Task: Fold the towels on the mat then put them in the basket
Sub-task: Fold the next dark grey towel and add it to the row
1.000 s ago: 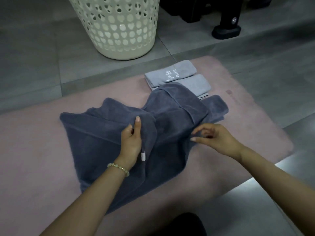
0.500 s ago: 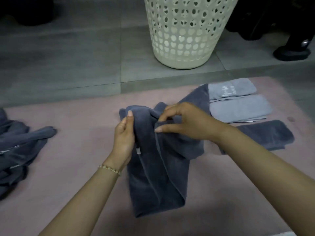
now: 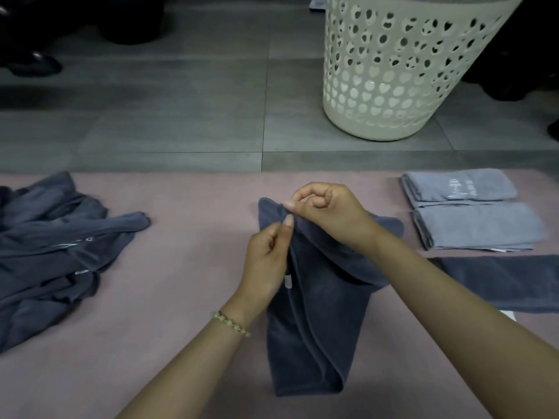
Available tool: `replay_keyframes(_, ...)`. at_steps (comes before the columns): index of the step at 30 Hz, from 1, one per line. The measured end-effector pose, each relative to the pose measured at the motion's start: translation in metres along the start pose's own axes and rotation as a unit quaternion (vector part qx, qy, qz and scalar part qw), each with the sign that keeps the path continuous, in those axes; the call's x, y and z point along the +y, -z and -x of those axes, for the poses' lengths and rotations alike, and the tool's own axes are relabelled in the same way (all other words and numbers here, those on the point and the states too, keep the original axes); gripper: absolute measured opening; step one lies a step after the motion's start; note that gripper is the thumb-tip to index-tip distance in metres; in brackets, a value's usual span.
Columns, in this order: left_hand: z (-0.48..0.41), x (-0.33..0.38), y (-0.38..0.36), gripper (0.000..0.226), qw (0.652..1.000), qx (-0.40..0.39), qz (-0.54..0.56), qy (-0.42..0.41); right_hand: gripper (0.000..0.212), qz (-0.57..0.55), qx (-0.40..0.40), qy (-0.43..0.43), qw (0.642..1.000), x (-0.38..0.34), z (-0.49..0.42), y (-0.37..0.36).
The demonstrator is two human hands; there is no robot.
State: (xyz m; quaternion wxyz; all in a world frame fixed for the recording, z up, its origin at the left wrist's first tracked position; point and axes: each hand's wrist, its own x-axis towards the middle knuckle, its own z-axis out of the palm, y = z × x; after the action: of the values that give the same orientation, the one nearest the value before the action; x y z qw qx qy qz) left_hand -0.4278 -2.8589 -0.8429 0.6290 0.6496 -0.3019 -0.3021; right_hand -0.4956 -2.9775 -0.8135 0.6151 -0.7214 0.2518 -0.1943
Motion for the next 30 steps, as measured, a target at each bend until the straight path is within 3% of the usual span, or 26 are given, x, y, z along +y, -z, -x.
replay_keyframes(2, -0.003, -0.007, 0.003, 0.053, 0.999, 0.052, 0.006, -0.005, 0.014, 0.008, 0.000, -0.005, 1.000, 0.001, -0.001, -0.003)
replay_keyframes(7, -0.009, -0.019, 0.019, 0.039, 0.977, 0.181, 0.081, 0.081, 0.051, 0.254, -0.090, -0.014, 0.963, 0.030, 0.009, 0.012)
replay_keyframes(10, -0.018, -0.029, 0.041, 0.033, 0.925, 0.299, 0.162, 0.169, 0.036, 0.316, -0.151, -0.037, 0.936, 0.047, 0.020, 0.019)
replay_keyframes(13, -0.024, -0.052, 0.088, 0.031, 0.877, 0.364, 0.231, 0.213, 0.039, 0.339, -0.170, -0.077, 0.922, 0.069, 0.030, 0.026)
replay_keyframes(14, -0.025, -0.058, 0.106, 0.030, 0.872, 0.386, 0.216, 0.209, 0.037, 0.332, -0.173, -0.094, 0.922, 0.076, 0.031, 0.030)
replay_keyframes(16, -0.020, -0.067, 0.140, 0.031, 0.889, 0.419, 0.050, 0.180, 0.034, 0.283, -0.182, -0.146, 0.931, 0.085, 0.036, 0.034)
replay_keyframes(19, -0.006, -0.071, 0.171, 0.047, 0.901, 0.348, -0.229, 0.116, 0.033, 0.211, -0.201, -0.186, 0.938, 0.093, 0.038, 0.036)
replay_keyframes(22, 0.001, -0.080, 0.180, 0.045, 0.876, 0.218, -0.397, 0.166, 0.018, 0.211, -0.208, -0.187, 0.936, 0.100, 0.032, 0.034)
replay_keyframes(25, -0.001, -0.089, 0.168, 0.037, 0.869, 0.122, -0.454, 0.154, 0.006, 0.153, -0.163, -0.194, 0.955, 0.103, 0.026, 0.034)
replay_keyframes(30, -0.021, -0.101, 0.140, 0.019, 0.891, 0.019, -0.441, 0.109, 0.014, 0.000, -0.025, -0.208, 0.978, 0.108, 0.015, 0.027)
